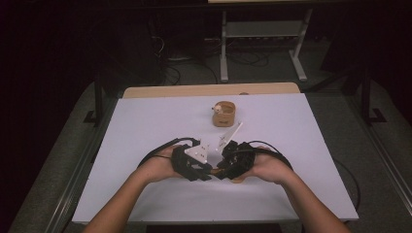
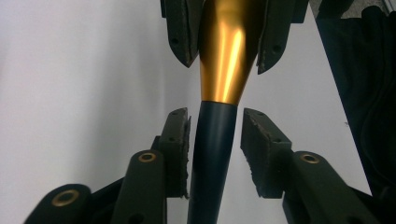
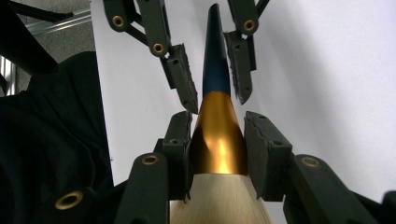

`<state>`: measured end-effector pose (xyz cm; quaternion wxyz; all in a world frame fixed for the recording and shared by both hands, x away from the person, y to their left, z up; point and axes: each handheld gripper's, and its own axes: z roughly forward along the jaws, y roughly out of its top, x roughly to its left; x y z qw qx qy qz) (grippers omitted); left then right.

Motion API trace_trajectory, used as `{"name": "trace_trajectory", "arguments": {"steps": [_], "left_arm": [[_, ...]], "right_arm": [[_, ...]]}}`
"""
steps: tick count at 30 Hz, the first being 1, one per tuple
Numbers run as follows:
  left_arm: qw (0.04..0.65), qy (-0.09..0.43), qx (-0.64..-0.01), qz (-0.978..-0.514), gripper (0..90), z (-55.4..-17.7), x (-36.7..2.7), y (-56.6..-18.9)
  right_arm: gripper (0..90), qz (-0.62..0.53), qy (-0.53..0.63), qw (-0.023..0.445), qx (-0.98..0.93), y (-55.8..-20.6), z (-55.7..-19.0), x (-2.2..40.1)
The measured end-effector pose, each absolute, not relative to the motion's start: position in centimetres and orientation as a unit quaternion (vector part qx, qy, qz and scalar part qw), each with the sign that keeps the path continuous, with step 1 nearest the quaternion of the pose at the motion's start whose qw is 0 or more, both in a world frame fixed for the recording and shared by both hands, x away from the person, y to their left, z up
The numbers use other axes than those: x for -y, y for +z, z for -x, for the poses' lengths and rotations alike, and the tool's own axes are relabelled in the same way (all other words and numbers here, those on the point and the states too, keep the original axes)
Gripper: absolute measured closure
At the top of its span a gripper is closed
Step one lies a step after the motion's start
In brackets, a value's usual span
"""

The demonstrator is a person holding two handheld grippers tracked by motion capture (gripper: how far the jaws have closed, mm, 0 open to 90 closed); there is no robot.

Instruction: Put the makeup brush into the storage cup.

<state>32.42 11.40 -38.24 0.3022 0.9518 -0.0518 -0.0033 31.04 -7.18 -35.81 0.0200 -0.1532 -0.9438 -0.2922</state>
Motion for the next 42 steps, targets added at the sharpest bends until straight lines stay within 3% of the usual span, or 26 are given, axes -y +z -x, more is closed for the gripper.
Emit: {"name": "trace_trajectory", "arguments": {"steps": [7,34,42], "left_arm": [[0.299,0.004,0.056,-0.953,70.9,-32.3,-11.2,-38.3],[0.283,-0.013,0.058,-0.957,74.4,-32.1,-11.0,-38.4],[0.277,-0.013,0.048,-0.959,74.5,-32.3,-11.3,-38.1]], "right_arm": [[62.2,0.145,-0.294,0.023,0.944,-35.9,-31.1,7.1],[60.4,0.12,-0.313,0.043,0.941,-36.7,-31.7,7.3],[37.1,0.144,-0.347,0.057,0.925,-36.4,-32.1,8.3]]}}
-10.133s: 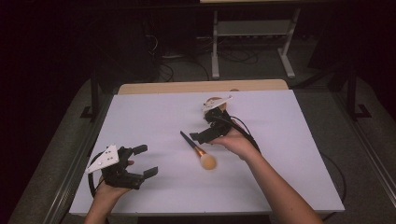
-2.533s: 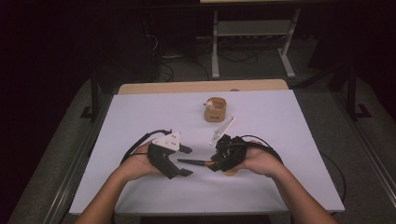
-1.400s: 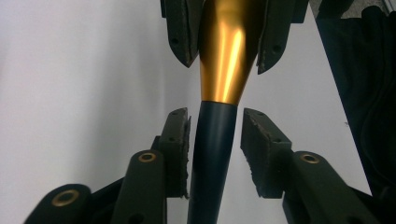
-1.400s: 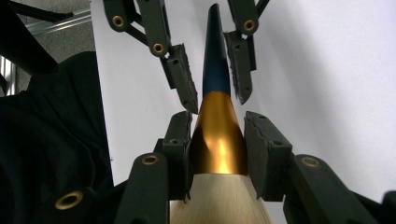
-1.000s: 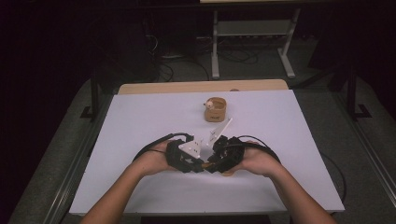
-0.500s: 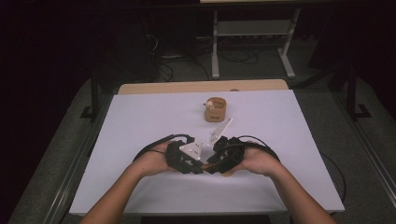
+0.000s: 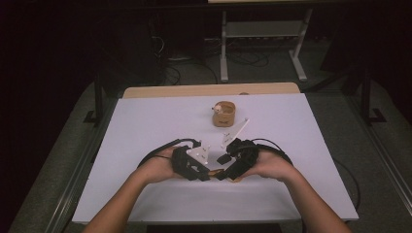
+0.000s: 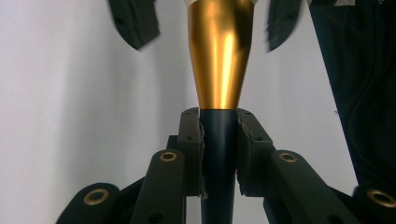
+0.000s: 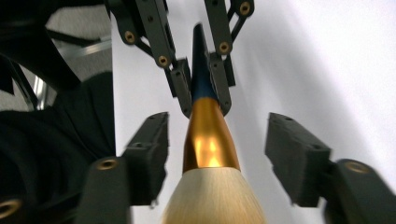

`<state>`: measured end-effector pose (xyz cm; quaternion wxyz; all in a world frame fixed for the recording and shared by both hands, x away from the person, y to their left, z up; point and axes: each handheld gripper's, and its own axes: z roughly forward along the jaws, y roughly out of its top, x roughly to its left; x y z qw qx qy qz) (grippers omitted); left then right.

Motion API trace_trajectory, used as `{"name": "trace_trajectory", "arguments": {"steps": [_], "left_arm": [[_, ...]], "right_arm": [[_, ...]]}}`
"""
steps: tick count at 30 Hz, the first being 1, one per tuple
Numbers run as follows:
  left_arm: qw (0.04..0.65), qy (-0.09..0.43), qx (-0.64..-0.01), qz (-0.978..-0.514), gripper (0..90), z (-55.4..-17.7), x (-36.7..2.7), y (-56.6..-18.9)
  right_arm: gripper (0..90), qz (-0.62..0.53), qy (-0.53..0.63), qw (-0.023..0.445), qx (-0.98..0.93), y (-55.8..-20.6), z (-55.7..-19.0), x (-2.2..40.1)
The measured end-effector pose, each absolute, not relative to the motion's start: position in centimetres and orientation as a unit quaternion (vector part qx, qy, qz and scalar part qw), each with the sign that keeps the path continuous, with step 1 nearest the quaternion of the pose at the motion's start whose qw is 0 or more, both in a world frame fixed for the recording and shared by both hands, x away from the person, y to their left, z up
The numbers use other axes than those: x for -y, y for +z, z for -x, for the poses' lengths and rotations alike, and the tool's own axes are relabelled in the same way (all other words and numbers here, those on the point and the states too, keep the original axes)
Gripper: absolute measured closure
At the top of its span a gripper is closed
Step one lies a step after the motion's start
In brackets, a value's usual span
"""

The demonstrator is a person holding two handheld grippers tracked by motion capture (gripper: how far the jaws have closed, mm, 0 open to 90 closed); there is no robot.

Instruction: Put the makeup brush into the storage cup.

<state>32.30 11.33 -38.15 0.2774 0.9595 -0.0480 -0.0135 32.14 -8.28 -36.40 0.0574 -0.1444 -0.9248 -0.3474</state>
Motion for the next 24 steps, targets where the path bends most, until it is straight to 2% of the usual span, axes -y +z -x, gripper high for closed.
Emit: {"name": "trace_trajectory", "arguments": {"steps": [4,9,15,24], "left_arm": [[0.28,-0.015,0.027,-0.96,74.4,-32.3,-11.4,-38.2],[0.292,-0.015,-0.006,-0.956,74.5,-32.3,-11.9,-38.3],[0.307,-0.01,-0.053,-0.95,74.5,-32.4,-12.8,-38.2],[0.334,-0.001,-0.121,-0.935,74.5,-32.4,-13.9,-38.6]], "right_arm": [[26.0,0.154,-0.372,0.054,0.914,-36.0,-32.3,8.9],[22.3,0.173,-0.399,0.045,0.899,-35.4,-32.1,9.6],[13.6,0.203,-0.423,0.037,0.883,-35.0,-32.0,10.5],[12.9,0.218,-0.444,0.009,0.869,-34.4,-31.8,11.9]]}}
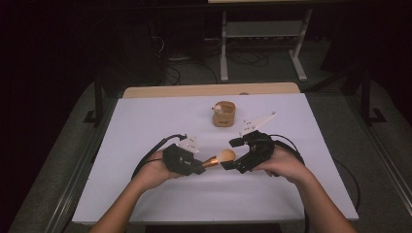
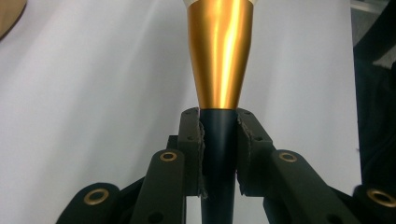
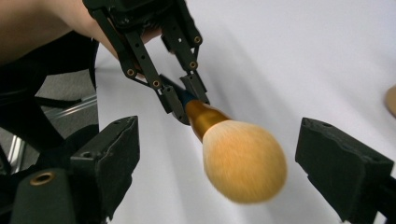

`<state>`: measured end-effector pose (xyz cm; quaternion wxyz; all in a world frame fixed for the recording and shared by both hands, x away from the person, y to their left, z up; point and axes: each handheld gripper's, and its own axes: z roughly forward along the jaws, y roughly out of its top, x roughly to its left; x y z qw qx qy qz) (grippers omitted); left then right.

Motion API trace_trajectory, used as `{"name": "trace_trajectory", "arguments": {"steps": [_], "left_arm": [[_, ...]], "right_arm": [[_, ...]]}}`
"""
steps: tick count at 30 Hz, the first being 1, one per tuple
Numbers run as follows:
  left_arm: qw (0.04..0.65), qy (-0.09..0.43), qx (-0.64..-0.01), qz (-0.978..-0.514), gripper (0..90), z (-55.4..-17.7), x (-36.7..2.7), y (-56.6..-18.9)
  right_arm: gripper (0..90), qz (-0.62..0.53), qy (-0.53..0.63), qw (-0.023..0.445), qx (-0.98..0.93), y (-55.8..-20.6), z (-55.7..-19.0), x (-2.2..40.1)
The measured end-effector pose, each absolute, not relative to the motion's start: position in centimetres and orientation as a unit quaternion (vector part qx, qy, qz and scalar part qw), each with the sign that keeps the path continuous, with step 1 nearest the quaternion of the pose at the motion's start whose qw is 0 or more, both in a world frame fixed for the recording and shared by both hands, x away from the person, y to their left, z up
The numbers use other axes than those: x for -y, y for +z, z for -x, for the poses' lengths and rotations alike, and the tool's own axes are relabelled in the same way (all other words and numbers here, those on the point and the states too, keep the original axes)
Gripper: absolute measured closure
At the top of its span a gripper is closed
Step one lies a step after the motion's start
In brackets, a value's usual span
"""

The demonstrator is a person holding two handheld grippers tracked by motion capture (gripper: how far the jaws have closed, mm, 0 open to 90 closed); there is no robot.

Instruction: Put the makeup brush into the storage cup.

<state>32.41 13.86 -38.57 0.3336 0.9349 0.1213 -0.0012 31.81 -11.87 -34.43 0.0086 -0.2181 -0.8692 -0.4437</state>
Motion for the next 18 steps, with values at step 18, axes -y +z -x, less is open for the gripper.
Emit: {"name": "trace_trajectory", "arguments": {"steps": [18], "left_arm": [[0.386,0.035,-0.216,-0.896,74.5,-31.5,-15.3,-38.5]], "right_arm": [[7.1,0.285,-0.492,-0.046,0.821,-34.5,-31.4,14.7]]}}
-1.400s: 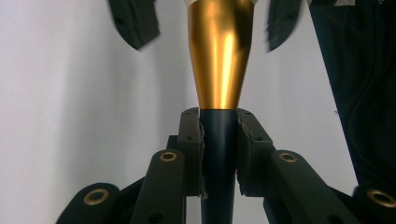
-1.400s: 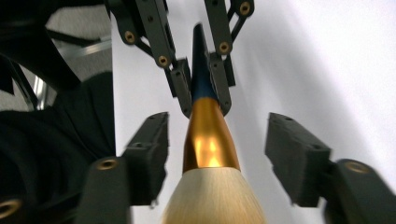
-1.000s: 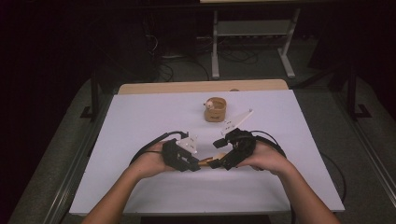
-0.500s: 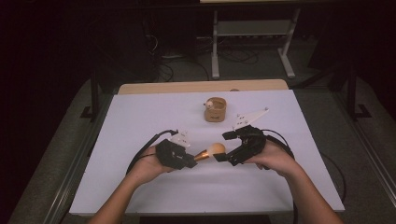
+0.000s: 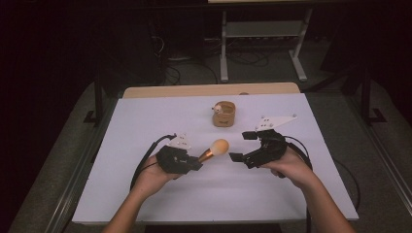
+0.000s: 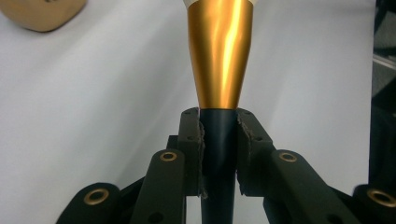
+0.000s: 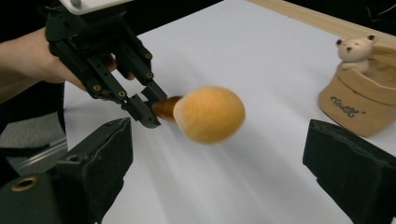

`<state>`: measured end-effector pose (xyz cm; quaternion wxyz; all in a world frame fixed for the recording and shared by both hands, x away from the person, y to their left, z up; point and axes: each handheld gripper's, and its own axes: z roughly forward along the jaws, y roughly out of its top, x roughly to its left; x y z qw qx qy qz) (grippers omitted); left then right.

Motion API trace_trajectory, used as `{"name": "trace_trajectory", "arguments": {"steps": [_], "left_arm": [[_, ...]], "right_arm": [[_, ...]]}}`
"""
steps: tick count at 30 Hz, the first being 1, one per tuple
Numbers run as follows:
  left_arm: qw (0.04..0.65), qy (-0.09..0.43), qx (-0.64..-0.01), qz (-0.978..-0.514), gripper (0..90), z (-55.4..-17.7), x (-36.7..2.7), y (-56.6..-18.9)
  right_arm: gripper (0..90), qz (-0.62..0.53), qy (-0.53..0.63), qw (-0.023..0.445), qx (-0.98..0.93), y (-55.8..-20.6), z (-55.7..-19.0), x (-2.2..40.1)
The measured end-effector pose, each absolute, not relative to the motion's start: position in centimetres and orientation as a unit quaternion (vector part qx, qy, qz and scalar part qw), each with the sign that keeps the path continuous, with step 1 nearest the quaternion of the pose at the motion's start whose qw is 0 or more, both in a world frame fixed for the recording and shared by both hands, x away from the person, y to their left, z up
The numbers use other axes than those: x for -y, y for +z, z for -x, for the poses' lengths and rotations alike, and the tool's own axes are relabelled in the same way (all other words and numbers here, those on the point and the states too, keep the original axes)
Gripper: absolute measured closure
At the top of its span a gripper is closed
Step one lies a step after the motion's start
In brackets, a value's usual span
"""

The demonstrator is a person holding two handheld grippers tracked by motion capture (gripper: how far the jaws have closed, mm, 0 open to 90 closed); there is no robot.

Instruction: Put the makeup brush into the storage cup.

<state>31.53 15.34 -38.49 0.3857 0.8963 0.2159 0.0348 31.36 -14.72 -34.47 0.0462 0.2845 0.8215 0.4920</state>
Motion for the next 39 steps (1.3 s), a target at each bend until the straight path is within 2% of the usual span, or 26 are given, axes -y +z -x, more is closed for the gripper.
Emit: {"name": "trace_trajectory", "arguments": {"steps": [13,15,25,35,39], "left_arm": [[0.418,0.051,-0.245,-0.874,74.4,-31.2,-15.4,-38.1],[0.423,0.048,-0.249,-0.87,74.5,-31.2,-15.2,-38.0],[0.434,0.061,-0.248,-0.864,74.4,-31.4,-15.1,-38.0],[0.45,0.071,-0.262,-0.851,74.4,-31.0,-14.8,-38.3],[0.46,0.072,-0.265,-0.844,74.4,-30.9,-14.7,-38.2]], "right_arm": [[3.1,-0.321,0.496,0.037,-0.806,-35.8,-31.0,15.3],[4.4,-0.33,0.493,0.053,-0.803,-35.9,-30.8,15.4],[4.5,-0.359,0.517,0.048,-0.775,-36.9,-31.1,16.5],[6.2,-0.36,0.537,0.047,-0.761,-37.8,-30.8,15.5],[11.3,-0.362,0.542,0.036,-0.758,-38.3,-30.7,14.9]]}}
